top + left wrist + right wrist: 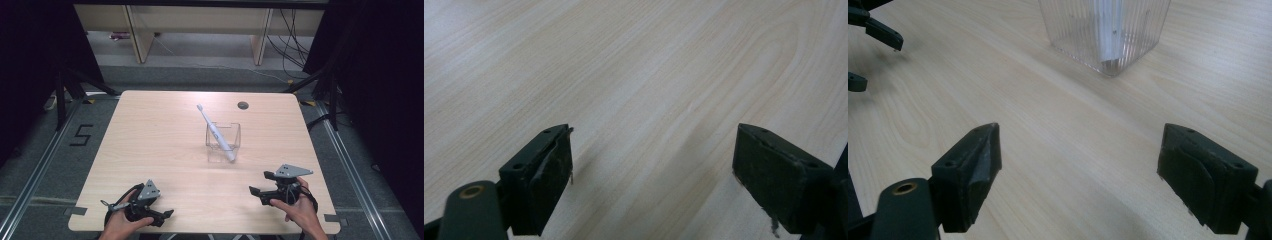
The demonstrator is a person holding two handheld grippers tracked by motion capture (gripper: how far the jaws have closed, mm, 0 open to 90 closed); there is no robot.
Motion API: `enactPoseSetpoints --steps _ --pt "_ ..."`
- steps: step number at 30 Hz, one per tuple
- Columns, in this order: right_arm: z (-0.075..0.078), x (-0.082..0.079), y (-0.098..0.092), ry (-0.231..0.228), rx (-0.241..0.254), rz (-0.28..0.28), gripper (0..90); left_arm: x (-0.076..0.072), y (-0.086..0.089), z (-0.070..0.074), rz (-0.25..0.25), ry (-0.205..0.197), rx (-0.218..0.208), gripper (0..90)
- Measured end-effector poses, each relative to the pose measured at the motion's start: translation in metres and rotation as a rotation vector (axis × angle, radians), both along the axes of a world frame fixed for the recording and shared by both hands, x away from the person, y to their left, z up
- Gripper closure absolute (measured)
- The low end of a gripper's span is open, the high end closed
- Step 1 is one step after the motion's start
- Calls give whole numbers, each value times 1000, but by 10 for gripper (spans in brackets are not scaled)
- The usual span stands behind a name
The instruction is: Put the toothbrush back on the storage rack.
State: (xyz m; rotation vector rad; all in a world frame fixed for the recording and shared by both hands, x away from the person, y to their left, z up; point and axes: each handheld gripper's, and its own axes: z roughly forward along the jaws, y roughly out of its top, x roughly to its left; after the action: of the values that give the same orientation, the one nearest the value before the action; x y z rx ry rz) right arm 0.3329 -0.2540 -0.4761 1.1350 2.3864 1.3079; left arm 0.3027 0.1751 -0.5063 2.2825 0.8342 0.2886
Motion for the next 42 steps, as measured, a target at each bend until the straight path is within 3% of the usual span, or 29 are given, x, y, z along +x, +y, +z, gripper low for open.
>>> enactPoseSetpoints --steps 1,4,5,6,7,9,10,13,16,18,20,22,23,24,25,26,27,30,33,34,35,36,37,41,42 --pt "0 1 -2 -31 -16 12 178 0 0 0 1 0 0 156" --pt "-2 -5 -1 13 7 8 171 0 0 0 6 0 -4 156" --pt "-3 -3 -3 -26 -7 26 165 0 0 0 9 0 -6 156" --pt "-3 -5 -3 -13 -18 17 162 0 0 0 5 1 -4 156" --pt "-4 -5 -5 -32 -34 24 162 0 0 0 3 0 -3 156" --pt "-6 -9 -4 -9 -32 11 162 0 0 0 4 0 -3 156" --pt "-7 -8 -5 -33 -52 29 163 0 0 0 4 0 -3 156" --pt "-10 -9 -6 -6 -44 67 163 0 1 1 3 1 -10 156" --pt "-11 -12 -8 -17 -54 70 163 0 1 1 3 -1 -7 156" --pt "-10 -16 -8 -12 -68 28 163 0 1 1 6 0 -6 156" --pt "-10 -16 -10 -38 -77 34 163 0 1 0 8 2 -11 156" --pt "-11 -19 -9 -21 -55 35 163 0 1 1 9 3 -11 156" --pt "-10 -19 -11 -34 -77 39 162 0 1 1 8 3 -12 156" --pt "-10 -22 -10 0 -60 24 162 0 1 1 9 3 -12 156" --pt "-11 -21 -11 -34 -73 37 162 0 1 1 9 3 -12 156" --pt "-12 -21 -12 -2 -62 46 162 0 1 1 9 3 -12 156" --pt "-13 -21 -13 0 -72 66 162 0 1 0 9 3 -12 156" --pt "-14 -27 -13 8 -110 42 163 0 1 0 9 3 -12 156" --pt "-16 -29 -15 -9 -118 43 162 0 1 0 8 4 -12 156" --pt "-16 -30 -15 10 -113 42 163 0 1 0 9 4 -12 156" --pt "-16 -29 -16 -8 -126 45 162 0 1 0 9 4 -12 156" --pt "-17 -33 -15 36 -99 17 162 0 1 0 9 4 -12 156" --pt "-16 -31 -19 -8 -125 27 162 0 1 0 15 2 -5 156" --pt "-18 -33 -21 15 -103 21 162 0 2 0 17 4 -6 156" --pt "-18 -32 -23 19 -108 49 163 0 2 0 19 5 -7 156"
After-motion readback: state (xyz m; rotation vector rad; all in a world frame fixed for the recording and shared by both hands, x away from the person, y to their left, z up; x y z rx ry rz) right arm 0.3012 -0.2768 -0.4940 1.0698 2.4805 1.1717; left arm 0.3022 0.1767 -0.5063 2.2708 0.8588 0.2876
